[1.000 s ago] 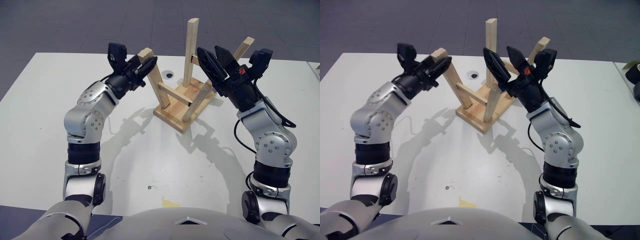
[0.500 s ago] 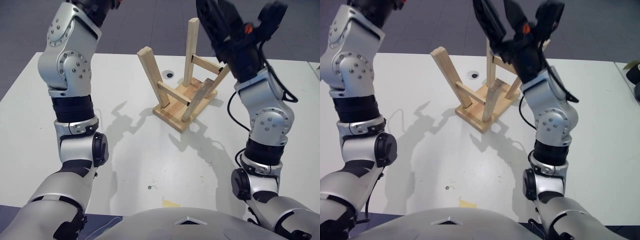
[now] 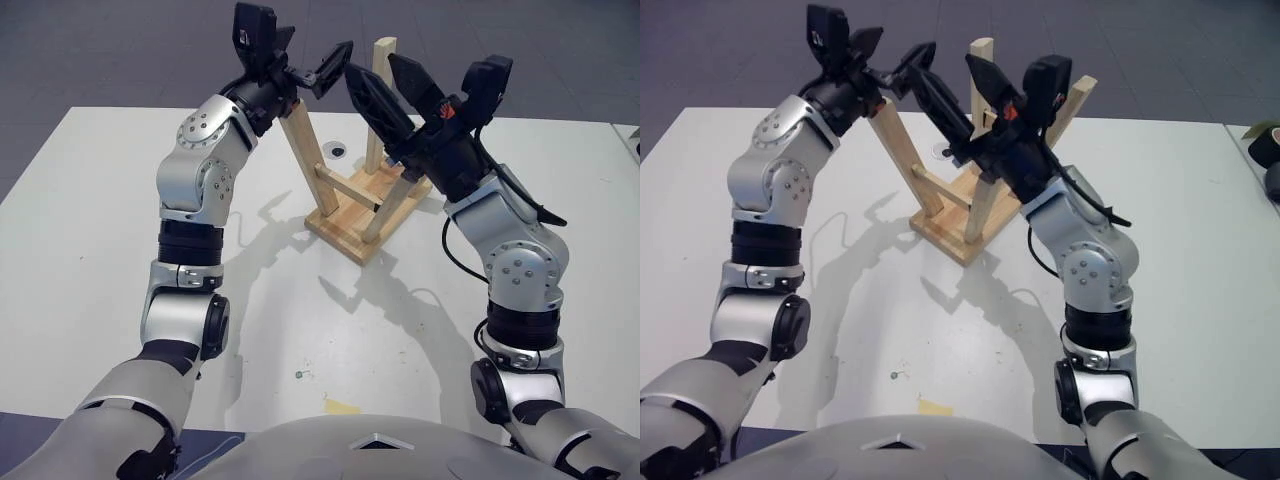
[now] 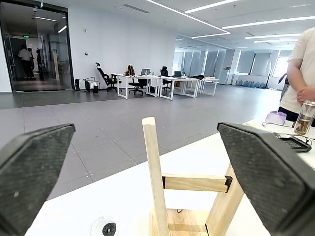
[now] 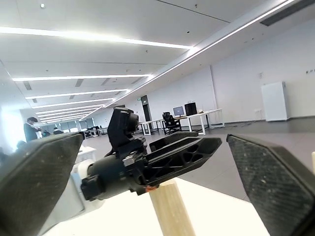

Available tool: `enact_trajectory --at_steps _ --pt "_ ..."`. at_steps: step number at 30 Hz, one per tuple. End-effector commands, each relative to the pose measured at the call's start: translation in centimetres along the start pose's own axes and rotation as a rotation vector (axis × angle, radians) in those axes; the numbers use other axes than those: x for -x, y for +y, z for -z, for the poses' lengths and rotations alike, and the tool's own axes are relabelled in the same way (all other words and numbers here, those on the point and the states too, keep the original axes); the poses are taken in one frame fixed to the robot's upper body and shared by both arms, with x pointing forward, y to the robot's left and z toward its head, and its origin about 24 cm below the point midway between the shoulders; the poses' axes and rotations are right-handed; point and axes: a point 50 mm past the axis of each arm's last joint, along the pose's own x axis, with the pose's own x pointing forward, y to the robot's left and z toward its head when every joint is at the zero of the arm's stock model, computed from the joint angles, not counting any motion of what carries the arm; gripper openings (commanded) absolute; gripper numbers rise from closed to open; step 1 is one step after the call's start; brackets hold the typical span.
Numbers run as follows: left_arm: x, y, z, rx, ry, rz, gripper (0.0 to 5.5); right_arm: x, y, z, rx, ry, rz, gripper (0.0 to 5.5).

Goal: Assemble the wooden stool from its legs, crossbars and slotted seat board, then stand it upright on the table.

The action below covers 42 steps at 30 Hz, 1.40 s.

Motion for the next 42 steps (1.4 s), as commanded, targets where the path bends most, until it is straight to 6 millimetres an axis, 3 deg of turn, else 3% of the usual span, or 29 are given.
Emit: enact_trajectory --at_steps 1,6,10,14,17,20,22,25,29,31,33,35,39,42 --pt "1.8 -0.9 4.4 0.102 0.154 -0.019 5.39 3.5 -2.2 7.0 -0.122 0.283 0.189 5.40" --pt "2.1 -0.9 4.6 0.106 0.161 -0.034 5.39 2.8 -2.3 5.7 -0.129 0.183 0.189 5.40" --pt "2.0 -0.9 3.6 0.120 0.119 -0.044 5.39 2.5 -2.8 3.6 -0.215 0.031 0.183 5.40" --pt "2.1 -0.9 1.2 0.141 0.031 -0.044 5.39 3.0 -4.2 0.1 -0.348 -0.200 0.219 5.40" --pt "2.4 -0.2 -1.6 0.161 -0.081 -0.068 5.39 4.3 -6.1 -1.6 -0.424 -0.319 0.313 5.40" --pt "3.4 1.5 -5.1 0.204 -0.223 -0.118 5.39 6.2 -7.2 -0.2 -0.350 -0.195 0.419 5.40" --pt "4.3 2.7 -6.4 0.206 -0.267 -0.157 5.39 7.4 -7.3 0.9 -0.339 -0.136 0.456 5.40" --pt "5.4 4.2 -5.8 0.183 -0.220 -0.217 5.39 8.6 -7.4 1.3 -0.357 -0.154 0.505 5.40" --pt "6.1 4.1 -3.4 0.169 -0.130 -0.250 5.39 9.5 -7.6 2.1 -0.324 -0.079 0.553 5.40" --pt "6.2 4.0 -3.6 0.175 -0.143 -0.253 5.39 9.6 -5.7 3.7 -0.245 0.108 0.430 5.40" --pt "6.3 4.1 -4.1 0.167 -0.156 -0.251 5.39 9.7 -2.4 5.5 -0.240 0.285 0.205 5.40" --pt "6.3 4.2 -4.4 0.156 -0.159 -0.249 5.39 9.6 0.2 6.7 -0.276 0.366 0.048 5.40" --pt "6.0 3.9 -4.4 0.152 -0.156 -0.224 5.39 9.1 1.2 7.6 -0.289 0.380 0.007 5.40" --pt "6.3 4.2 -4.1 0.147 -0.144 -0.242 5.39 10.8 1.3 8.2 -0.374 0.427 -0.025 5.40"
